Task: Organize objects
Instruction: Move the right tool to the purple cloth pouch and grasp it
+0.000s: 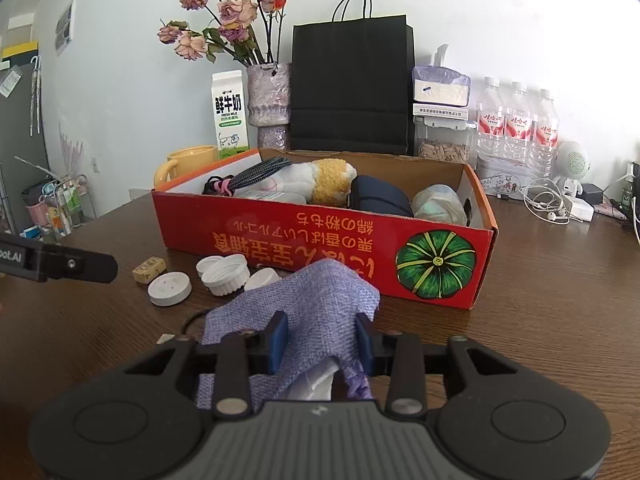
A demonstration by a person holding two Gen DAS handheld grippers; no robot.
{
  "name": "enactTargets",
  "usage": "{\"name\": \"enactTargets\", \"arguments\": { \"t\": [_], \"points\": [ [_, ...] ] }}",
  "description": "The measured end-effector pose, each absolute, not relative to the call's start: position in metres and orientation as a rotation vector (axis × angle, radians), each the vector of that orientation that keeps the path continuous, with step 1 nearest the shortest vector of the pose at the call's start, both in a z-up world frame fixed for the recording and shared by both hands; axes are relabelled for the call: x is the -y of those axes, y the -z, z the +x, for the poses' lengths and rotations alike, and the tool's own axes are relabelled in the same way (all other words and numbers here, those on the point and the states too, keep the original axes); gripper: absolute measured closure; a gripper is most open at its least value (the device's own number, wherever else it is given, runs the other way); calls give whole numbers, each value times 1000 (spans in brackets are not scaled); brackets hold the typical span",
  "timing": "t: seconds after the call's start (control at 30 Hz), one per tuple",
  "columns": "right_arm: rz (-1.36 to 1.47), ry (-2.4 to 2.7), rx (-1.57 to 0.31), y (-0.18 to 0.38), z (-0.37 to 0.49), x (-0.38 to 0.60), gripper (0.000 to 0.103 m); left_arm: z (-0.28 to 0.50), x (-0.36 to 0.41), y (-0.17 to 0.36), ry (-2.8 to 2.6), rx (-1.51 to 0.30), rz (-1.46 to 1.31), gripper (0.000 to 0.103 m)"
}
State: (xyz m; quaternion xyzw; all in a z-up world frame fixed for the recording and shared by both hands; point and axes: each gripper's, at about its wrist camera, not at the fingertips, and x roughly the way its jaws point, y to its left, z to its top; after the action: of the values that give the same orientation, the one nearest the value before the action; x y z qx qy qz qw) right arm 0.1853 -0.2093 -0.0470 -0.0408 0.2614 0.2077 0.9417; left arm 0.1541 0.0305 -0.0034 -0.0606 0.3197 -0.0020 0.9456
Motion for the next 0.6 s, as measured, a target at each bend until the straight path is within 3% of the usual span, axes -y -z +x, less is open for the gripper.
{"name": "enactTargets", "arguments": {
  "t": [0.1, 0.17, 0.33, 0.5, 0.6],
  "points": [
    [-113, -452, -556, 49, 187, 205, 48, 152, -31, 5, 5, -654, -126, 0],
    [-134, -475, -577, 51, 188, 201, 27, 151, -31, 5, 5, -656, -128, 0],
    [-170, -517, -596, 51, 189, 193, 10, 151, -33, 7, 3, -662, -132, 0],
    [-217, -517, -622, 55, 196, 181, 8, 151, -34, 8, 7, -666, -137, 0],
    [-234, -512, -610, 55, 194, 181, 14, 150, -34, 9, 3, -670, -139, 0]
  ]
}}
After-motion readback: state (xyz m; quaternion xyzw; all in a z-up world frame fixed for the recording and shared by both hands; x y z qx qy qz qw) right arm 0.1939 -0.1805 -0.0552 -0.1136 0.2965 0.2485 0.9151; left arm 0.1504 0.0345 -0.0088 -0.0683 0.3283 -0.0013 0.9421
